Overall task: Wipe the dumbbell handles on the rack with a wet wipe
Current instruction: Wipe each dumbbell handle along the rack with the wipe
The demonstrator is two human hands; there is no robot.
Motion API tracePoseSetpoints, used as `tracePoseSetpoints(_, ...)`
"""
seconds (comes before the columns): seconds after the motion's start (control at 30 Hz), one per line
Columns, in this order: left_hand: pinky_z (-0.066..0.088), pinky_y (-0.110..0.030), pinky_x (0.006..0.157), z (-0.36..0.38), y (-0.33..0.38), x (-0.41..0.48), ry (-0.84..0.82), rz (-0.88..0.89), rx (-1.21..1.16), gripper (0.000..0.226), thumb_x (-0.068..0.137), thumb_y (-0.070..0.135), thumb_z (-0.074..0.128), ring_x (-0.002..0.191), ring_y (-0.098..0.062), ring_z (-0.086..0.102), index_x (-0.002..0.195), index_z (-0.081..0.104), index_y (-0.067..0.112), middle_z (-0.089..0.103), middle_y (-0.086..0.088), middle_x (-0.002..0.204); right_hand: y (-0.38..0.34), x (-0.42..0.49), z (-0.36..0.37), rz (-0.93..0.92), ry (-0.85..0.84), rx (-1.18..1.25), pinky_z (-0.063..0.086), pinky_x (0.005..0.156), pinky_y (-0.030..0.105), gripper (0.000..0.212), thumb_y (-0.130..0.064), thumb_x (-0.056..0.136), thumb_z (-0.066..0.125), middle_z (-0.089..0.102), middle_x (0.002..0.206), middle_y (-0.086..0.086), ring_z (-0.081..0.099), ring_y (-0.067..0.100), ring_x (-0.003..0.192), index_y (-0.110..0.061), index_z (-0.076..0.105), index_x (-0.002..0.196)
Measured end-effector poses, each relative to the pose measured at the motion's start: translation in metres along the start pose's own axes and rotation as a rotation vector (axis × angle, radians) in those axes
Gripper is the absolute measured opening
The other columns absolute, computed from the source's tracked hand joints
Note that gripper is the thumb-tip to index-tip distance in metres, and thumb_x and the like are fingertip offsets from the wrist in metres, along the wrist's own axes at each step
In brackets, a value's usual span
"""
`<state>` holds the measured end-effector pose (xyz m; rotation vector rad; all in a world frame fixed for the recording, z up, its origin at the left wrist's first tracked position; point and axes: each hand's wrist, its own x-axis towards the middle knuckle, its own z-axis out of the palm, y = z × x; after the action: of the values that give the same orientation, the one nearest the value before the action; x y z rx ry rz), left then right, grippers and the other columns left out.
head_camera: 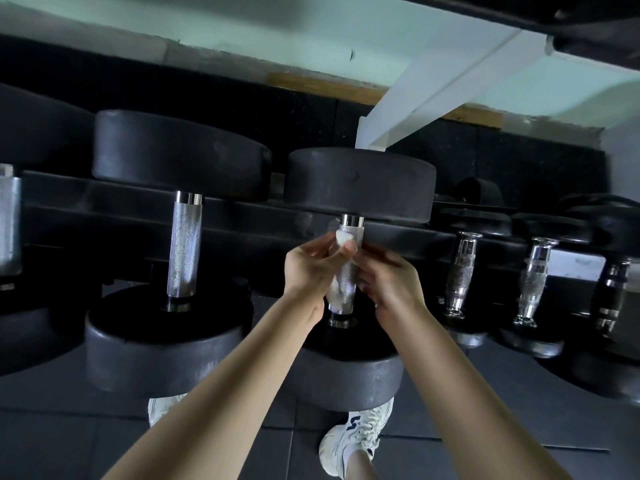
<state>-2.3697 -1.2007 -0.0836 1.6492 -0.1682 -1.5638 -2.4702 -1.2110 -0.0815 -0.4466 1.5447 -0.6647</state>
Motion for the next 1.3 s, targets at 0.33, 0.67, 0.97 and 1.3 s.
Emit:
tracePoseSetpoints(0.33, 0.057, -0.027, 0.077, 0.008, 0.003, 0.01, -0.051, 0.074, -0.052, 0.032, 0.082, 0.014, 0.071, 0.086, -0.021, 0.068, 0.111, 0.067, 0.002, 0.071, -0.011, 0.097, -0.005, 0.009, 0.011, 0.027, 0.026, 0.095, 0.042, 0.057, 0.028, 0.021, -0.025, 0.081, 0.073, 0.07, 0.086, 0.016, 0.06, 0.025, 0.07, -0.01, 0.073, 0.097)
tracePoseSetpoints(0.67, 0.051, -0.02, 0.072, -0.027, -0.006, 0.007, -0.23, 0.028, 0.44, 0.018, 0.082, 0.031, 0.071, 0.066, -0.014, 0.066, 0.09, 0.073, 0.014, 0.067, -0.003, 0.055, 0.001, -0.005, -0.012, 0.104, -0.079, -0.2, 0.043, 0.079, 0.033, 0.023, -0.017, 0.082, 0.071, 0.075, 0.088, -0.007, 0.07, 0.008, 0.082, -0.034, 0.068, 0.097)
tracePoseSetpoints(0.97, 0.047, -0.026, 0.056, -0.04, -0.004, -0.007, -0.305, 0.035, 0.942, 0.027, 0.075, 0.04, 0.076, 0.042, -0.01, 0.056, 0.073, 0.075, 0.013, 0.061, -0.005, 0.046, -0.003, -0.018, -0.016, 0.011, -0.108, -0.357, 0.053, 0.075, 0.015, 0.062, 0.014, 0.068, 0.073, 0.072, 0.091, 0.001, 0.068, 0.01, 0.081, -0.01, 0.061, 0.124)
tracePoseSetpoints(1.3, 0.055, -0.026, 0.073, -0.022, 0.031, -0.053, -0.335, -0.189, 0.262, 0.017, 0.094, 0.009, 0.05, 0.081, -0.022, 0.064, 0.1, 0.064, -0.001, 0.064, -0.013, 0.087, 0.006, -0.064, -0.011, -0.502, -0.171, -0.627, 0.048, 0.087, 0.012, 0.053, -0.004, 0.08, 0.072, 0.054, 0.117, -0.017, 0.059, 0.006, 0.104, -0.017, 0.057, 0.129)
